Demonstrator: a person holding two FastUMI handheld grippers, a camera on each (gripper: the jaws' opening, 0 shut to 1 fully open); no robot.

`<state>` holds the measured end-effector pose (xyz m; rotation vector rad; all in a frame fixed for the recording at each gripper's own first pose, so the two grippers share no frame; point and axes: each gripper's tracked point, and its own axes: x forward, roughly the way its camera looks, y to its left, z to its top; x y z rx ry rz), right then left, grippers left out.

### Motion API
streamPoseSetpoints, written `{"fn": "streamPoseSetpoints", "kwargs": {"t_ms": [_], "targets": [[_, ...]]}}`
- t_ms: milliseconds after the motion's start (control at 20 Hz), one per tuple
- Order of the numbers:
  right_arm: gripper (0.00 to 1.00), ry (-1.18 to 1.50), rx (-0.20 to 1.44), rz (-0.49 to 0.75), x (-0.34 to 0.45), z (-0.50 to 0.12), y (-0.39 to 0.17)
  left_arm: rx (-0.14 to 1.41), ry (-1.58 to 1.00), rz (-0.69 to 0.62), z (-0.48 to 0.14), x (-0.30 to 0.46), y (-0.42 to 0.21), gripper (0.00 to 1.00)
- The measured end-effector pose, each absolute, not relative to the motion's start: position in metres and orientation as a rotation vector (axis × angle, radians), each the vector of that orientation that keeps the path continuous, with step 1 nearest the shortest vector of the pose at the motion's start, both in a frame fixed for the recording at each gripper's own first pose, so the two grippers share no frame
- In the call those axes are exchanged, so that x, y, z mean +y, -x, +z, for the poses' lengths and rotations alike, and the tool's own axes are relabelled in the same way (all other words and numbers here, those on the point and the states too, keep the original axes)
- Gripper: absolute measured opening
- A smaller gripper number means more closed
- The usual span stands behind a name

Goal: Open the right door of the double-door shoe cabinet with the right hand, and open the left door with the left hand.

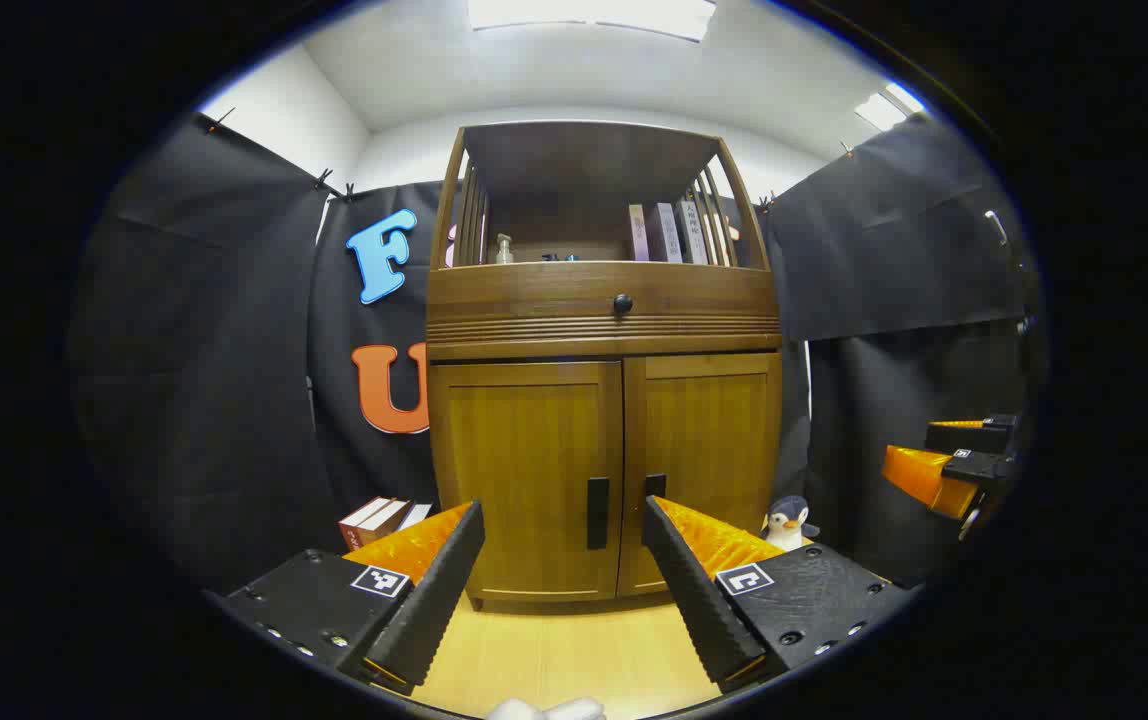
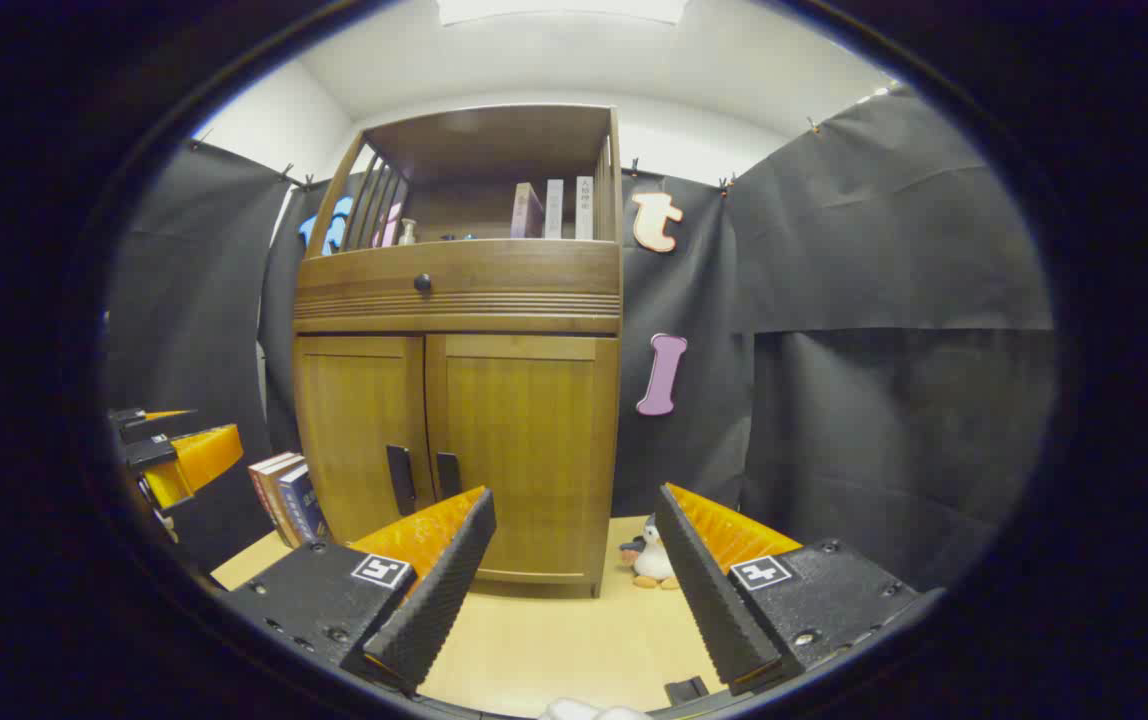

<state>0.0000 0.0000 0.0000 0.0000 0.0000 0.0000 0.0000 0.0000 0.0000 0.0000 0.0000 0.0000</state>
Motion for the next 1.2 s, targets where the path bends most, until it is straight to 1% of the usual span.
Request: {"fn": "streamPoseSetpoints", "kwargs": {"t_ms": [50, 100, 400, 850, 1000, 1100, 1150, 1200], "targets": [[1.00, -0.001, 0.006, -0.002, 0.000, 0.000, -0.005, 0.008, 0.003, 0.004, -0.002, 0.001, -0.001, 1.00], [1.00, -0.003, 0.011, 0.002, 0.001, 0.001, -0.012, 0.016, 0.005, 0.008, -0.004, 0.002, -0.001, 0.95], [1.00, 0.020, 0.032, -0.026, -0.010, -0.009, -0.011, 0.042, -0.005, 0.011, -0.014, 0.005, 0.000, 0.96], [1.00, 0.031, 0.030, -0.019, 0.004, -0.014, 0.001, 0.048, -0.003, 0.011, -0.019, 0.018, 0.016, 0.96], [1.00, 0.043, 0.042, -0.002, 0.012, -0.022, -0.006, 0.036, -0.016, 0.015, -0.017, 0.023, 0.021, 0.96], [1.00, 0.046, 0.045, 0.010, 0.018, -0.026, -0.016, 0.032, -0.013, 0.014, -0.018, 0.024, 0.024, 1.00], [1.00, 0.048, 0.046, 0.022, 0.024, -0.028, -0.024, 0.033, -0.013, 0.017, -0.018, 0.025, 0.025, 0.96], [1.00, 0.052, 0.044, 0.031, 0.028, -0.032, -0.032, 0.037, -0.014, 0.021, -0.018, 0.028, 0.026, 0.96]]}}
